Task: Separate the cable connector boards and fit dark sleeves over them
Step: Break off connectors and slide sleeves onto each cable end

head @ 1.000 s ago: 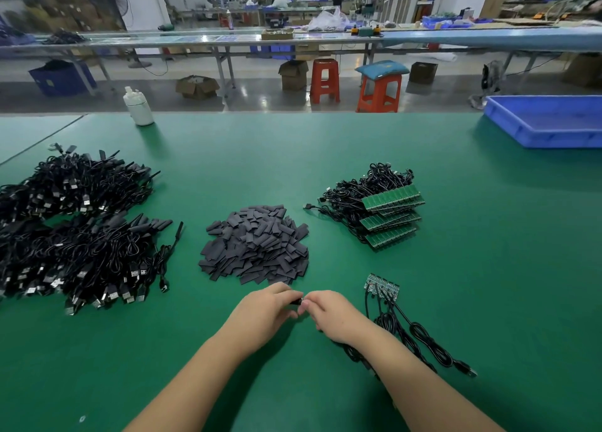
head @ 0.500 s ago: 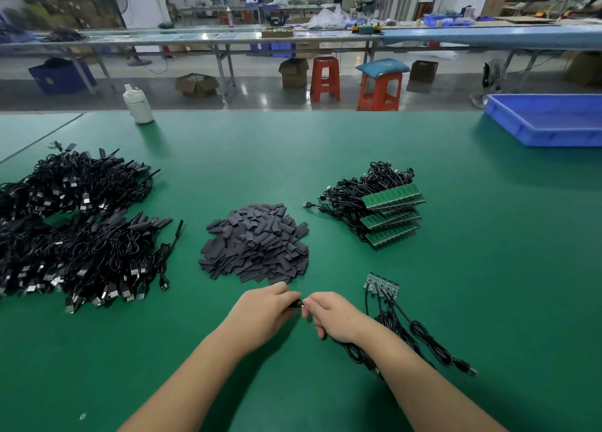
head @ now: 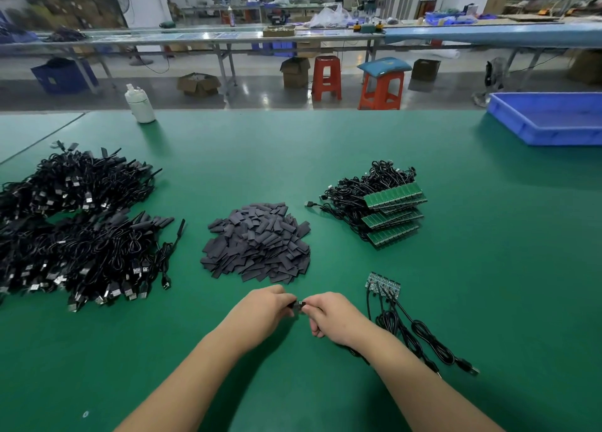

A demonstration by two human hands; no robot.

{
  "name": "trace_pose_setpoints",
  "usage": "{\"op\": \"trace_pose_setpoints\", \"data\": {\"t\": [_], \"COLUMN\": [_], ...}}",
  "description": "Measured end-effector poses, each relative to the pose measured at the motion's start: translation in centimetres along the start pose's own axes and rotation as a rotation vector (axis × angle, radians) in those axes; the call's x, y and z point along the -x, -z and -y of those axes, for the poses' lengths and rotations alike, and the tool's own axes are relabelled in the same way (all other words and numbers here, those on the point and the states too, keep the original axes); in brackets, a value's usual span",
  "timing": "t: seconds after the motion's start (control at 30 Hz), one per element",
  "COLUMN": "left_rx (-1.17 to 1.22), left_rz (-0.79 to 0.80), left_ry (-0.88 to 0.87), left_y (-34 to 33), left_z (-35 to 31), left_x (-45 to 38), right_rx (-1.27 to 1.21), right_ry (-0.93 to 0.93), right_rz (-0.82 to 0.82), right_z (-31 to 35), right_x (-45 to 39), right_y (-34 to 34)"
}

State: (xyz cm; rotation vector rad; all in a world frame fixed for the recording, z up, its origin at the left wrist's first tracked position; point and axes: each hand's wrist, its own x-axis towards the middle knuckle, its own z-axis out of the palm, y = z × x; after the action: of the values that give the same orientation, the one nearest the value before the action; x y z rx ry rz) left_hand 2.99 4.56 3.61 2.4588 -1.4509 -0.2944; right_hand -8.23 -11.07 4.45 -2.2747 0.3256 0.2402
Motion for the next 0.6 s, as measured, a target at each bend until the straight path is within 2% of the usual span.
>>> {"op": "trace_pose_setpoints", "data": {"t": [0.27, 0.33, 0.4, 0.47, 0.5, 0.53, 0.6], "left_rx": [-0.194, -0.185, -0.03, 0.27, 0.463, 0.683, 1.041], "left_rz": [0.073, 0.024, -0.129, -0.306, -0.343, -0.306, -0.108], "left_ry": [-0.01, -0.026, 0.004, 0.139, 0.228, 0.317, 0.406], "left_y": [-0.3, -0.7, -1.0, -0.9, -0.8, -0.7, -0.8], "left_z": [-0.6, -0.6, -0.7, -1.2, -1.5, -1.9, -2.9], "left_x": [0.2, 0.3, 0.2, 0.0, -0.1, -0.1, 0.0], "right_rx": [0.07, -0.038, -0.387, -0.816, -1.009, -1.204, -1.53], "right_ry": [-0.014, -0.043, -0.102, -0.157, -0.169, -0.167, -0.132], "right_rz": [0.007, 0.004, -0.043, -0.154, -0.221, -0.273, -0.328], "right_z": [-0.2, -0.2, 0.0, 0.3, 0.4, 0.4, 0.5], "right_x": [-0.5, -0.6, -0.7, -1.0, -1.2, -1.5, -1.9], "right_y": [-0.6, -0.7, -0.8, -0.6, -0.4, -0.2, 0.4]}}
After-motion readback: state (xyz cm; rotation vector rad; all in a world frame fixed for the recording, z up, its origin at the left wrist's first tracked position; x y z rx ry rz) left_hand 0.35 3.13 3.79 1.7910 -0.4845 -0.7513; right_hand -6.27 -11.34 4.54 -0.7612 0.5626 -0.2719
